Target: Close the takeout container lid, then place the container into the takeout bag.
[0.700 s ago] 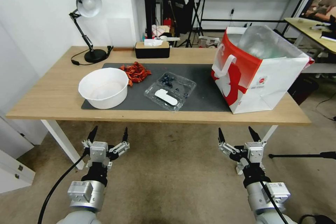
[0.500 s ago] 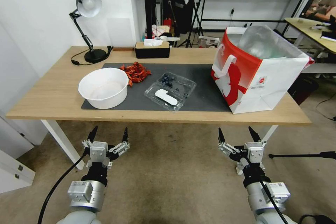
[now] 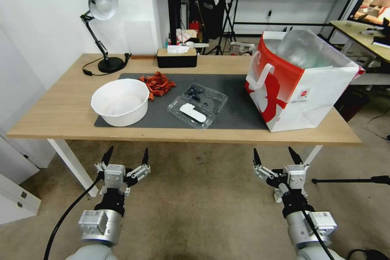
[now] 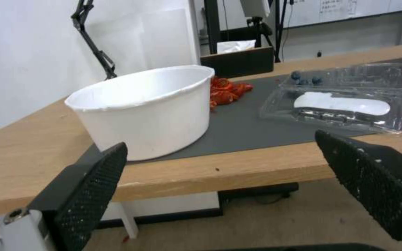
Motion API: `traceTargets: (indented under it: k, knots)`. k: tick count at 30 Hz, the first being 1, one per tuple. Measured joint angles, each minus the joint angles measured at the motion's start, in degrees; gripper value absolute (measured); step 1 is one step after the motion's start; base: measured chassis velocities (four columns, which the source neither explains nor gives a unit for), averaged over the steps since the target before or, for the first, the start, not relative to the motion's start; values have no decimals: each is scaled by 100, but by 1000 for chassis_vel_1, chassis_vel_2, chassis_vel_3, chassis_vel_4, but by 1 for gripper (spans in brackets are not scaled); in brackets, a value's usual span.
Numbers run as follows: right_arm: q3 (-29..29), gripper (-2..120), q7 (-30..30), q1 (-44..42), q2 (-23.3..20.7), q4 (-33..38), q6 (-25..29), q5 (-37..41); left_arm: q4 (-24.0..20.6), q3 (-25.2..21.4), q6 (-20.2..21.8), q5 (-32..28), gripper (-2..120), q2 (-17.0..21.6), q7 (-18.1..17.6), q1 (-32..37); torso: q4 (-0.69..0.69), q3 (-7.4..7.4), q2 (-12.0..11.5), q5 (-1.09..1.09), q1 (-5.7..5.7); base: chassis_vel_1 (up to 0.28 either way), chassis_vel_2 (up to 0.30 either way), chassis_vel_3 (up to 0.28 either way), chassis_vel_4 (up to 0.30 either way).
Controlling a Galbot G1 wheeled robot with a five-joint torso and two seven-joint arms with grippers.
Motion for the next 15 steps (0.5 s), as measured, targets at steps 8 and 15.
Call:
traceTargets:
  k: [8,15]
  knots:
    - [0,100,0,0,0,0,-1,0,0,0,0,0,100,0,0,0,0,0,0,0,0,0,0,0,0]
    - [139,100,-421,-612,141,296,284,230,-443,379,-80,-766,100,430,-719,412,0,0,0,-2,1,0,0,0,0]
